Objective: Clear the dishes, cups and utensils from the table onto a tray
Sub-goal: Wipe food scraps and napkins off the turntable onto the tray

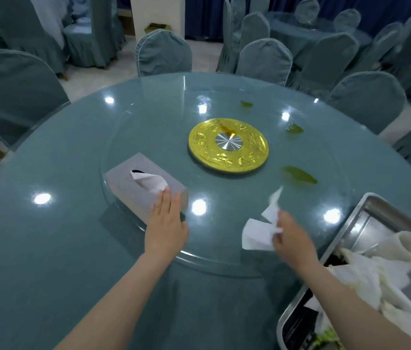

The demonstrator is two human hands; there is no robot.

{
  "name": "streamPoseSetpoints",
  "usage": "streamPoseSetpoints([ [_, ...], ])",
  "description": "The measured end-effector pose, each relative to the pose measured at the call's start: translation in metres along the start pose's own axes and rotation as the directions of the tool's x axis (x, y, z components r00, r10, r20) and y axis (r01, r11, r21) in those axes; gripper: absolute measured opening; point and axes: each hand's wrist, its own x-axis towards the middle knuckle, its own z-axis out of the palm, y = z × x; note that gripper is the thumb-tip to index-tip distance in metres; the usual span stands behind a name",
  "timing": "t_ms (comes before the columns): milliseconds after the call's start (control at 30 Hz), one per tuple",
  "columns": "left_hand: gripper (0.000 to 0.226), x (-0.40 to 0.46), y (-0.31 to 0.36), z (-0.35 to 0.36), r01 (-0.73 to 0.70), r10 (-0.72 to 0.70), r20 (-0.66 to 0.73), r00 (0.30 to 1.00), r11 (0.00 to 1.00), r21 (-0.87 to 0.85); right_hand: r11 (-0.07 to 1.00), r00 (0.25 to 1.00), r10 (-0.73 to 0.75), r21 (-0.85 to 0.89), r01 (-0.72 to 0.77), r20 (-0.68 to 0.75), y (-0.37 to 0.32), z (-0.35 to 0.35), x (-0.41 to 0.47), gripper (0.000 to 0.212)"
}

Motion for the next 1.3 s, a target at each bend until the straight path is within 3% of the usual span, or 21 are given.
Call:
streamPoseSetpoints([
  [67, 0.074, -0.010, 0.006, 0.013, -0.015, 0.017, 0.104, 0.994, 1.000, -0.021, 0.950, 0.909, -0.145, -0.201, 0.238, 0.390, 0.003, 0.020, -0.012, 0.061],
  [100, 0.073, -0.015, 0.006, 0.020, -0.011, 0.018, 0.179, 0.984, 0.999, -0.042, 0.942, 0.880, -0.146, -0.208, 0.264, 0.453, 0.002, 0.028, -0.019, 0.060],
  [200, 0.069, -0.028, 0.008, 0.038, 0.024, 0.022, 0.407, 0.913, 0.994, -0.109, 0.979, 0.907, -0.145, -0.079, 0.190, 0.395, -0.010, 0.043, -0.029, 0.057],
  [267, 0.067, -0.036, 0.009, 0.046, 0.056, 0.009, 0.485, 0.875, 0.991, -0.120, 0.984, 0.916, -0.166, -0.005, 0.180, 0.366, -0.025, 0.049, -0.032, 0.059],
  [367, 0.072, -0.041, 0.010, 0.057, 0.114, -0.068, 0.539, 0.840, 0.992, -0.052, 0.944, 0.868, -0.287, -0.035, 0.329, 0.406, -0.041, 0.061, -0.034, 0.060],
  [533, 0.084, -0.033, -0.012, 0.059, 0.139, -0.178, 0.527, 0.831, 0.984, 0.113, 0.860, 0.781, -0.445, -0.034, 0.509, 0.438, -0.038, 0.069, -0.020, 0.056],
  [733, 0.102, -0.007, -0.042, 0.056, 0.173, -0.263, 0.507, 0.821, 0.960, 0.219, 0.936, 0.920, -0.246, -0.170, 0.307, 0.305, 0.001, 0.049, -0.007, 0.046],
  [833, 0.111, 0.008, -0.053, 0.048, 0.224, -0.326, 0.471, 0.820, 0.939, 0.260, 0.923, 0.947, -0.168, -0.294, 0.249, 0.273, 0.023, 0.037, -0.001, 0.045],
  [900, 0.115, 0.014, -0.054, 0.045, 0.266, -0.355, 0.435, 0.827, 0.930, 0.253, 0.955, 0.961, -0.094, -0.250, 0.161, 0.259, 0.028, 0.036, -0.003, 0.044],
  [967, 0.116, 0.013, -0.043, 0.048, 0.244, -0.312, 0.415, 0.854, 0.947, 0.210, 0.986, 0.958, -0.042, -0.144, 0.086, 0.284, 0.020, 0.042, -0.011, 0.047],
  [1067, 0.117, 0.002, -0.011, 0.063, 0.161, -0.185, 0.444, 0.877, 0.983, 0.090, 0.985, 0.942, -0.129, -0.069, 0.157, 0.311, 0.005, 0.056, -0.023, 0.056],
  [1200, 0.120, -0.008, 0.025, 0.081, 0.098, -0.091, 0.511, 0.855, 0.995, 0.013, 0.947, 0.913, -0.217, -0.153, 0.283, 0.344, 0.003, 0.065, -0.019, 0.063],
  [1300, 0.124, -0.006, 0.025, 0.080, 0.090, -0.124, 0.512, 0.850, 0.992, 0.090, 0.953, 0.923, -0.189, -0.163, 0.254, 0.334, 0.006, 0.064, -0.013, 0.062],
])
